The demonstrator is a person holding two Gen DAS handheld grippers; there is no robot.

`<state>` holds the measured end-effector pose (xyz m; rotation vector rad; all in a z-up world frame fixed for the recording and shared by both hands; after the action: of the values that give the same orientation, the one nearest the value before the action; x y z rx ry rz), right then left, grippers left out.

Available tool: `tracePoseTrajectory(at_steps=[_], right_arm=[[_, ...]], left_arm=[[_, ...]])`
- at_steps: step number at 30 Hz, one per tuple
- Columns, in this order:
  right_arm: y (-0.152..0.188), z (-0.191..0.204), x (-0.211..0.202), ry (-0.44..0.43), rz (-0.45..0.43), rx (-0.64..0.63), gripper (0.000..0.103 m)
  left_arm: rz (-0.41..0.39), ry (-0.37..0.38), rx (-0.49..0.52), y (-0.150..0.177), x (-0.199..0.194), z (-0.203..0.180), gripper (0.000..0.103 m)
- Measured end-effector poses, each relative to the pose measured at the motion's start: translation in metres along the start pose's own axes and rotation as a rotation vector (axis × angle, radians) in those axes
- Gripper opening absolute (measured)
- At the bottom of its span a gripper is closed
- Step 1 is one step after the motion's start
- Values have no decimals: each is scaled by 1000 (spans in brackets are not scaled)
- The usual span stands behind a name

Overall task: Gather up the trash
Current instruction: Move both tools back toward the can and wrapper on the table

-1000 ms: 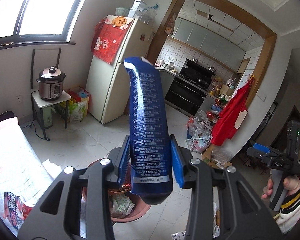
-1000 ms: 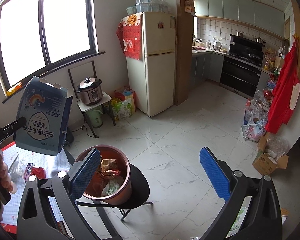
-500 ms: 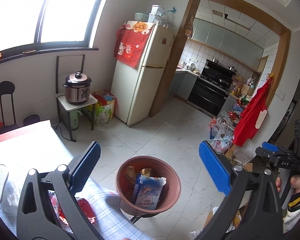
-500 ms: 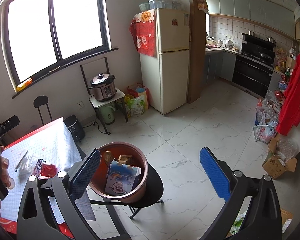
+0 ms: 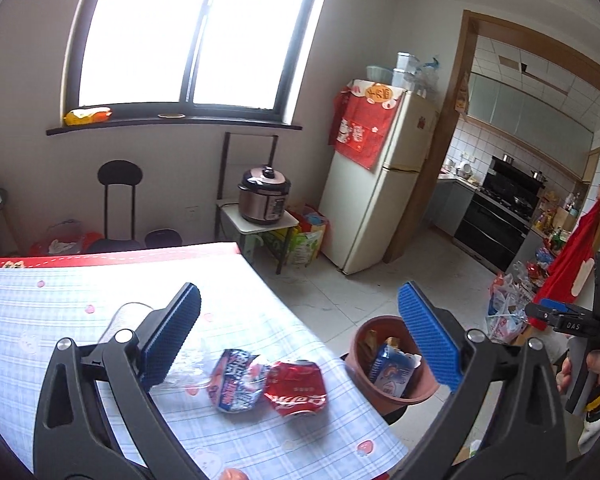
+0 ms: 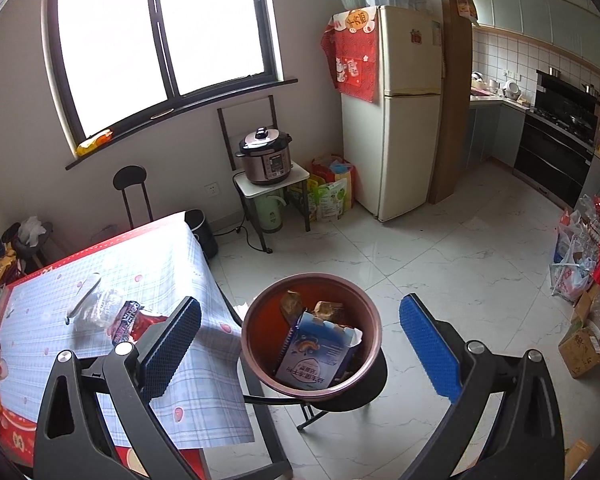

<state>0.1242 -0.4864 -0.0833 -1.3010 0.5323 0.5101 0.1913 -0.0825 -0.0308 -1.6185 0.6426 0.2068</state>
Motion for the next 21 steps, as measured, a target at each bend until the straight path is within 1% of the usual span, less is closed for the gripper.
tracePoseTrajectory(at_steps=[2, 6, 11, 15, 17, 21], right_arm=[[0, 13, 7, -16, 10, -14, 97], [4, 42, 24, -51, 34, -40, 97], [16, 82, 55, -101, 87, -85, 97], [28, 114, 84, -141, 133, -118, 97], [37, 132, 103, -162, 165, -137, 97], [63, 169, 148, -195, 262, -182, 97]], left_arm=[[-2, -46, -25, 4, -13, 23, 97], [-17, -114, -79, 18, -39, 69, 97], [-7, -215, -139, 38, -63, 121, 97], [6, -279, -197, 55, -79, 161, 97], [14, -305, -220, 64, -85, 179, 97], [38, -363, -260, 81, -95, 212, 97]])
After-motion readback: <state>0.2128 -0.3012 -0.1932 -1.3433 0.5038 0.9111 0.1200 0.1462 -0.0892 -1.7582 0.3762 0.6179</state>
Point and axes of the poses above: each gripper's, at about its wrist camera, not at the fingertips, and x roughly the way its jaws point, z to its left, y to its underside, the point moved 1 cm from there along x, roughly the way its jaws point, and after that the axes turned 6 degrees about -y, right-handed, at the moved point
